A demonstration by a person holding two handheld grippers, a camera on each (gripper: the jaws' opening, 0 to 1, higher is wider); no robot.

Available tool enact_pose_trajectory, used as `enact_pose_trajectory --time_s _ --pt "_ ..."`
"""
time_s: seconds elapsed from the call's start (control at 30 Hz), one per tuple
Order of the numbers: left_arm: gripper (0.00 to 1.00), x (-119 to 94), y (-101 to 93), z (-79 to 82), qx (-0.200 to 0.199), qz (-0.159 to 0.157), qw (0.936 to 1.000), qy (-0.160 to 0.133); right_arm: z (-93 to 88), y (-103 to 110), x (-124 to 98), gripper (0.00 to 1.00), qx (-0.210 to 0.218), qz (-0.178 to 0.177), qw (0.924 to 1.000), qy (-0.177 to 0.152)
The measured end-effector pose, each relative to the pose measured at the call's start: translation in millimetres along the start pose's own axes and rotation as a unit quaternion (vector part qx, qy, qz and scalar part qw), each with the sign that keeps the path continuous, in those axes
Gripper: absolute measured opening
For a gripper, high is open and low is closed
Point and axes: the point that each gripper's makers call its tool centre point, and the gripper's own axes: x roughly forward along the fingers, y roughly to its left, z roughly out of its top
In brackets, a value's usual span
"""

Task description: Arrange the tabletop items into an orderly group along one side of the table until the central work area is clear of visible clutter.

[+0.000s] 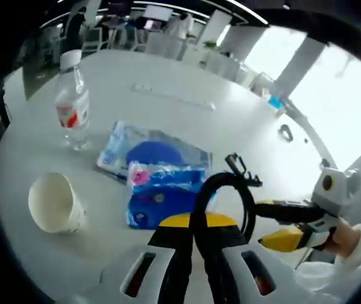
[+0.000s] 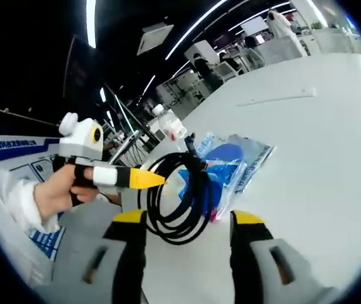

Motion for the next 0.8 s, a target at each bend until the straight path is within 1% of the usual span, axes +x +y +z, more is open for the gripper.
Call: enact_pose_trajectory --time_s 0.1,0.2,0.3,0.37,0.4,0.43,0.53,0.63,0.8 --pt "0.0 1 -8.0 -1.3 -0.006 -0.01 0.9999 -0.002 -0.9 1 0 0.46 0.002 0.0 1.0 0.0" --pt "0.0 3 -14.6 -1.3 0.008 -0.018 0.9998 -0.006 -1.3 1 -1 0.42 0.005 -0.002 1.0 -0.001" --pt "0.0 3 -18.4 0.2 0.006 -0.022 0.9997 -0.007 -1.2 0 -2 0.35 0.007 -0.004 1.0 0.0" --pt "0.0 3 -20.4 1.9 0.01 -0.023 0.9997 -0.008 -0.5 -5 -5 0.28 0.005 -0.013 0.9999 0.0" --pt "0.0 3 -20.7 2.2 0.013 -0.023 0.9996 -0.008 1.0 -6 -7 0.27 0.009 -0.012 0.9999 -0.004" --pt "0.0 4 -21.8 2.1 0.02 -0.024 0.9995 -0.008 3.5 -6 -9 0.25 0.031 -0.006 0.9994 -0.012" --pt "0.0 8 -23.0 0.1 0.032 -0.024 0.9992 -0.006 2.8 -9 -15 0.17 0.049 0.0 0.9987 -0.012" --pt "0.01 12 -29.9 -4.2 0.032 -0.03 0.999 -0.001 2.7 -14 -22 0.09 0.065 -0.005 0.9977 -0.017" --pt "0.01 22 -39.9 -10.5 0.034 -0.042 0.9985 0.01 2.8 -24 -35 0.03 0.093 -0.014 0.9953 -0.021"
